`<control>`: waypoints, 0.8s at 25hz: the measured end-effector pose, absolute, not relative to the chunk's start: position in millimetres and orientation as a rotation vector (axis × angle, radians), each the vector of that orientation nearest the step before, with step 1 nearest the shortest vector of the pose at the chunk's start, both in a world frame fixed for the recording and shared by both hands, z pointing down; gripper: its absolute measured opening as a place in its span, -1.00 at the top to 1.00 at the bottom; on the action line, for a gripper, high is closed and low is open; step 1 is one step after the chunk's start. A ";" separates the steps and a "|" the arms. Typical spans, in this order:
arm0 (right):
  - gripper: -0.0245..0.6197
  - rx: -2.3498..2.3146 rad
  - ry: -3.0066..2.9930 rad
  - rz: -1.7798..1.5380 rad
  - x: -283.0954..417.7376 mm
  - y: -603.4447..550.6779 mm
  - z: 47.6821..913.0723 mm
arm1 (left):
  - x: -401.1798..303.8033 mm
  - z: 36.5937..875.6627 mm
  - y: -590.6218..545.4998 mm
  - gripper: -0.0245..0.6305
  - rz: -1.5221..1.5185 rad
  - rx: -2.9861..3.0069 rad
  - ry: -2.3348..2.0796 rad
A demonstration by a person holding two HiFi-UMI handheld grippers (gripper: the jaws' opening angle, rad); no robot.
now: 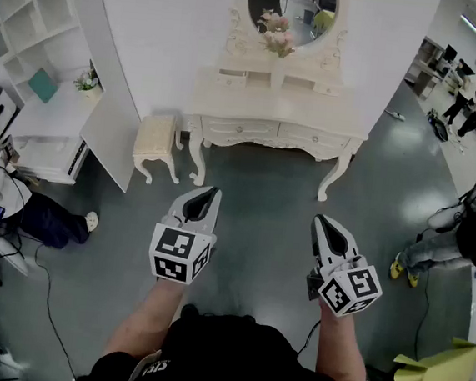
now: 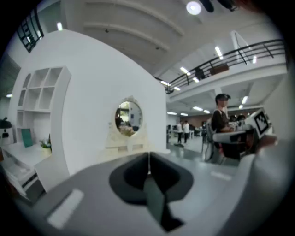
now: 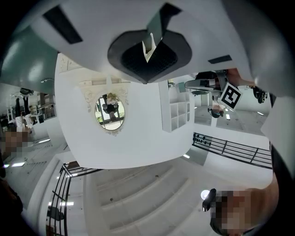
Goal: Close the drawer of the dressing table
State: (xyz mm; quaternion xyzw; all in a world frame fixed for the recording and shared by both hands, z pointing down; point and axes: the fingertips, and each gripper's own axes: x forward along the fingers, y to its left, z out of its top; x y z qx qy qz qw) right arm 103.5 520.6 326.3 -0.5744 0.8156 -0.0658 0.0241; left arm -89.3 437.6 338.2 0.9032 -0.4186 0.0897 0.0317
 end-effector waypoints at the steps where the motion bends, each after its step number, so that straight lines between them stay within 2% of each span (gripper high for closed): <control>1: 0.96 -1.772 2.527 -0.206 106.8 522.5 326.9 | -85.3 338.6 440.1 0.89 0.282 2.780 -1.289; 11: 0.96 -1.657 2.645 -0.267 126.9 547.3 353.3 | -49.0 348.0 467.9 0.89 0.277 2.729 -1.315; 20: 0.95 -1.612 2.698 -0.275 144.7 534.3 364.5 | -21.9 363.2 445.6 0.89 0.275 2.723 -1.265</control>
